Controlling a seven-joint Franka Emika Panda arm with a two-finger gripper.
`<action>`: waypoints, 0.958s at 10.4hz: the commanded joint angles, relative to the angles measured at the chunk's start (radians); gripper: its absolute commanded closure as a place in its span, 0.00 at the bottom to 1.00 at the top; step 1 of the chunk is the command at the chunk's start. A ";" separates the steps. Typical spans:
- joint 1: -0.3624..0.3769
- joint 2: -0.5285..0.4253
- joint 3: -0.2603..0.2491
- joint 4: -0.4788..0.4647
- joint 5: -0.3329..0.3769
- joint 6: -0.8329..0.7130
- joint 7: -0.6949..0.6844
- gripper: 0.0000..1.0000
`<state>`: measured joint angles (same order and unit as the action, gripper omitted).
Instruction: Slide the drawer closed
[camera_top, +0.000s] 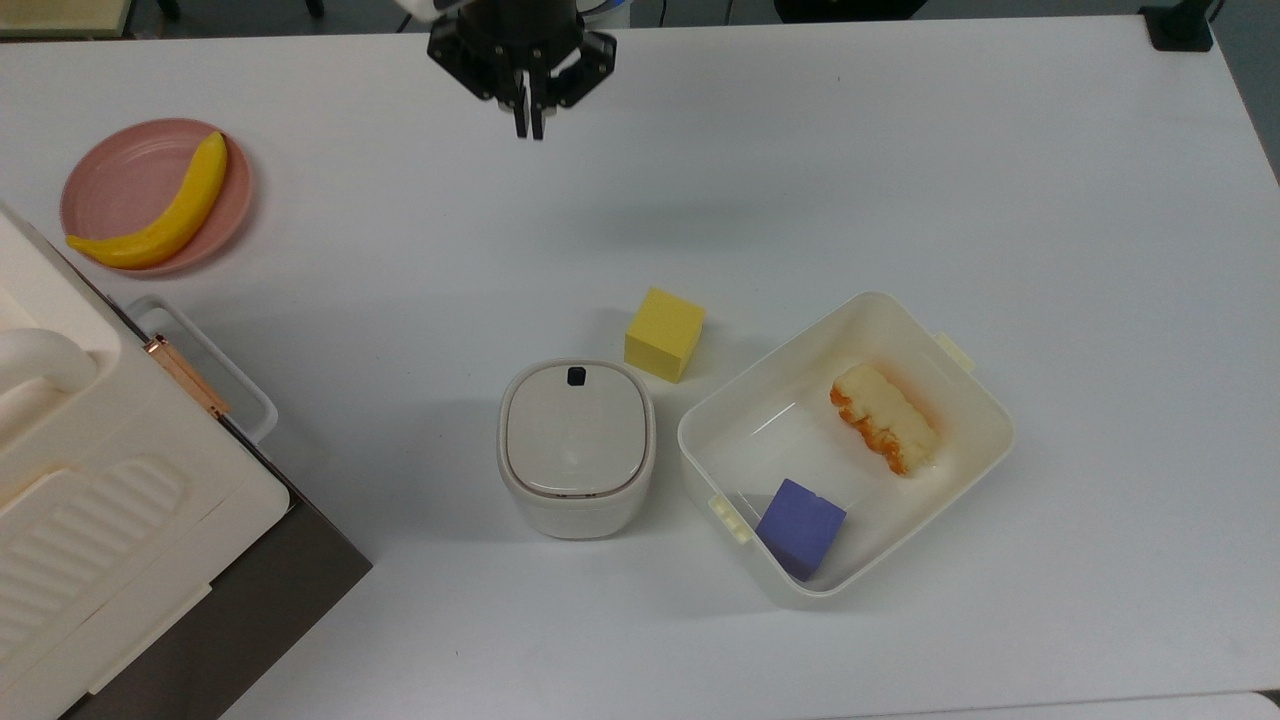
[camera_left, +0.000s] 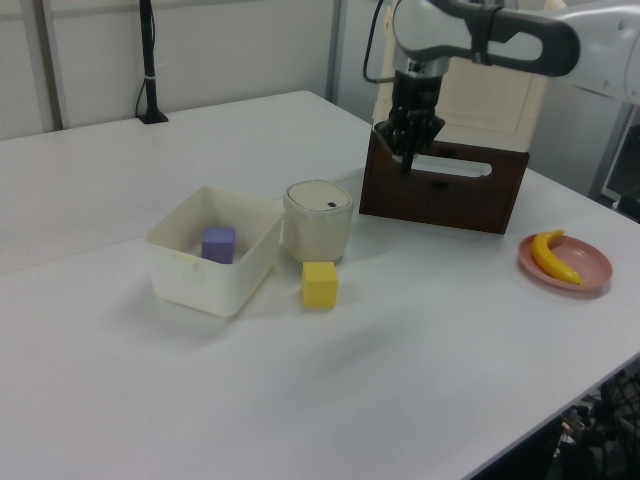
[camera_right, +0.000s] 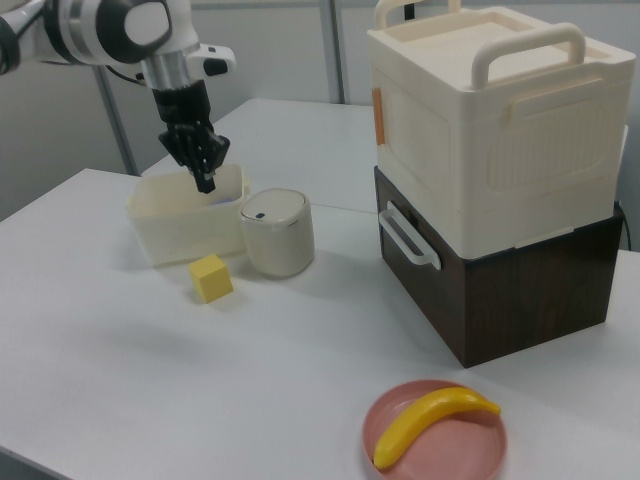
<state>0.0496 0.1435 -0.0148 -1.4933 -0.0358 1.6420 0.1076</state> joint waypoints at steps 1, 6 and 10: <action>0.015 -0.053 -0.010 -0.041 -0.016 -0.057 -0.051 0.31; 0.044 -0.056 -0.011 -0.039 -0.041 -0.062 -0.043 0.00; 0.033 -0.074 -0.019 -0.036 -0.073 -0.056 -0.042 0.00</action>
